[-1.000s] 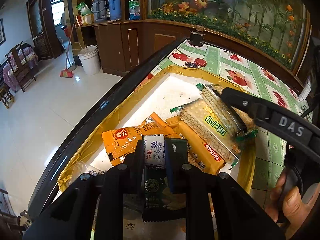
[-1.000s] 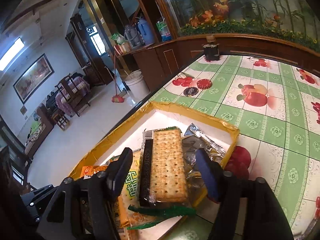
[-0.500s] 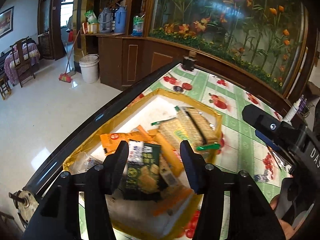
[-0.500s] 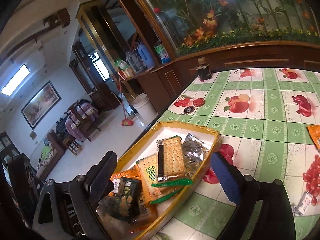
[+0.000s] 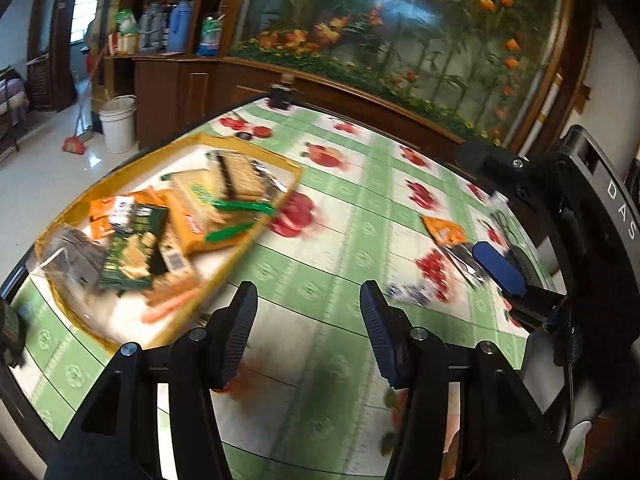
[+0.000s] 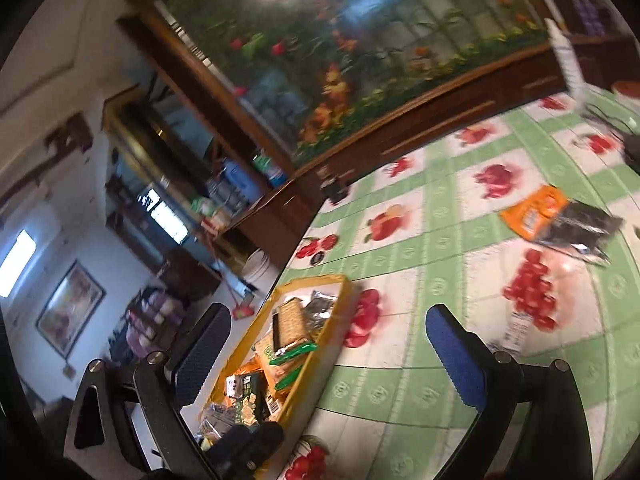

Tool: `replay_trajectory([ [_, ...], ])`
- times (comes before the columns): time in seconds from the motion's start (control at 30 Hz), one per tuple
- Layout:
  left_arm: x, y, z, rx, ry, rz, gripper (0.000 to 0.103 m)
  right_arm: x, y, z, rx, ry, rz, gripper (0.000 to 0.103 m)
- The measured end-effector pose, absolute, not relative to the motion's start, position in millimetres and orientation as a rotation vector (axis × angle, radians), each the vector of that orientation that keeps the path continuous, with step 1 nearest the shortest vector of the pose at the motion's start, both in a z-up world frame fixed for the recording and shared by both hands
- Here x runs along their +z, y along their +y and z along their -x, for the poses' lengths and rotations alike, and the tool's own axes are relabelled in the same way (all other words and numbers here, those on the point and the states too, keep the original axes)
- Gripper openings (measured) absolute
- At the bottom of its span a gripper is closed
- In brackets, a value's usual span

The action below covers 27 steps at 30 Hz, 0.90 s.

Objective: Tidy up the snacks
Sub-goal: 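Withdraw both tools from the tray toward the remaining white candy packets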

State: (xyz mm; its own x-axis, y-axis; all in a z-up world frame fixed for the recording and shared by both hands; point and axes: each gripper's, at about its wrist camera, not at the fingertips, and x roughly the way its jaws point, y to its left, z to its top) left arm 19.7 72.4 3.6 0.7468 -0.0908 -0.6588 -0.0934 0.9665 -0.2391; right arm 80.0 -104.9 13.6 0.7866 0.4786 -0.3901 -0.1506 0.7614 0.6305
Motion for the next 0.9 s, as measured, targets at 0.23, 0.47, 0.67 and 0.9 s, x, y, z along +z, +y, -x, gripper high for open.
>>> replay_trajectory([
  [0.23, -1, 50, -19, -0.021, 0.769, 0.207, 0.052, 2, -195, -33, 0.316, 0.458, -0.723, 0.100],
  [0.47, -16, 18, -15, -0.071, 0.804, 0.152, 0.052, -22, -265, 10, 0.254, 0.350, -0.739, 0.100],
  [0.67, -20, -19, -19, -0.124, 0.797, -0.042, 0.052, -36, -286, 10, 0.207, 0.441, -0.669, 0.101],
  [0.9, -17, -37, -36, -0.145, 0.755, -0.174, 0.052, -15, -278, 1, 0.173, 0.434, -0.500, 0.101],
])
